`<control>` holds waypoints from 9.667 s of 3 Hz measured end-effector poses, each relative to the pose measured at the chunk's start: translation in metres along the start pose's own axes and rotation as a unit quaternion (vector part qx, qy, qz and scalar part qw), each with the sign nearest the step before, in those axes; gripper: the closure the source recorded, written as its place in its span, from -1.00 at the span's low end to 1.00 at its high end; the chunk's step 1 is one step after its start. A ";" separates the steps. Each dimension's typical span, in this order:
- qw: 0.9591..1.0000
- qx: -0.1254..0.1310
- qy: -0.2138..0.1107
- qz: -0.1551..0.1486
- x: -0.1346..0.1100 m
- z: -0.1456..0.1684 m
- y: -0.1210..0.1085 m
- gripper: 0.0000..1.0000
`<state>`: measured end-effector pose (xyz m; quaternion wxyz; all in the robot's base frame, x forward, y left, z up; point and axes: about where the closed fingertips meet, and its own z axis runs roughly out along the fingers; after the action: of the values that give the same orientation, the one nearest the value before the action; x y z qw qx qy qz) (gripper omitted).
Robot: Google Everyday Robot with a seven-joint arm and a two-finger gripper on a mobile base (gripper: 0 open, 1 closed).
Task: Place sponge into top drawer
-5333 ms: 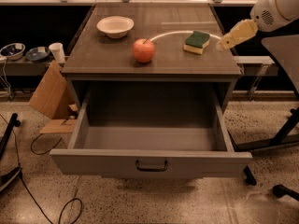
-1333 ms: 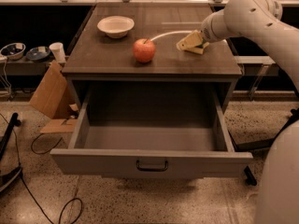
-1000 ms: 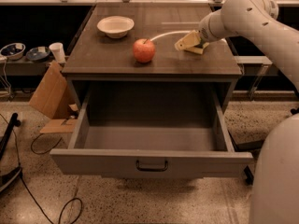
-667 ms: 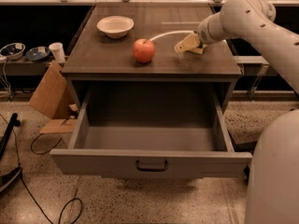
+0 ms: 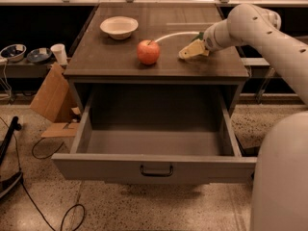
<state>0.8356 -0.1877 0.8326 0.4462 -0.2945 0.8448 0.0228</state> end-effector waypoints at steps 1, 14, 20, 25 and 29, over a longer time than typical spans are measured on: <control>1.000 -0.010 -0.003 0.004 0.004 0.003 -0.001 -0.24; 0.969 -0.153 -0.091 -0.171 0.012 -0.215 0.179 1.00; 0.940 -0.278 -0.007 -0.197 0.050 -0.144 0.214 1.00; 0.946 -0.273 0.093 -0.145 0.103 -0.068 0.247 1.00; 0.986 -0.138 0.086 -0.025 0.127 -0.041 0.244 1.00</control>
Offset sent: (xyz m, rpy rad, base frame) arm -0.0007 -0.0114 0.0030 0.0404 -0.0031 0.0226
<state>0.6238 -0.0592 0.7048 0.3279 -0.3751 0.8610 0.1022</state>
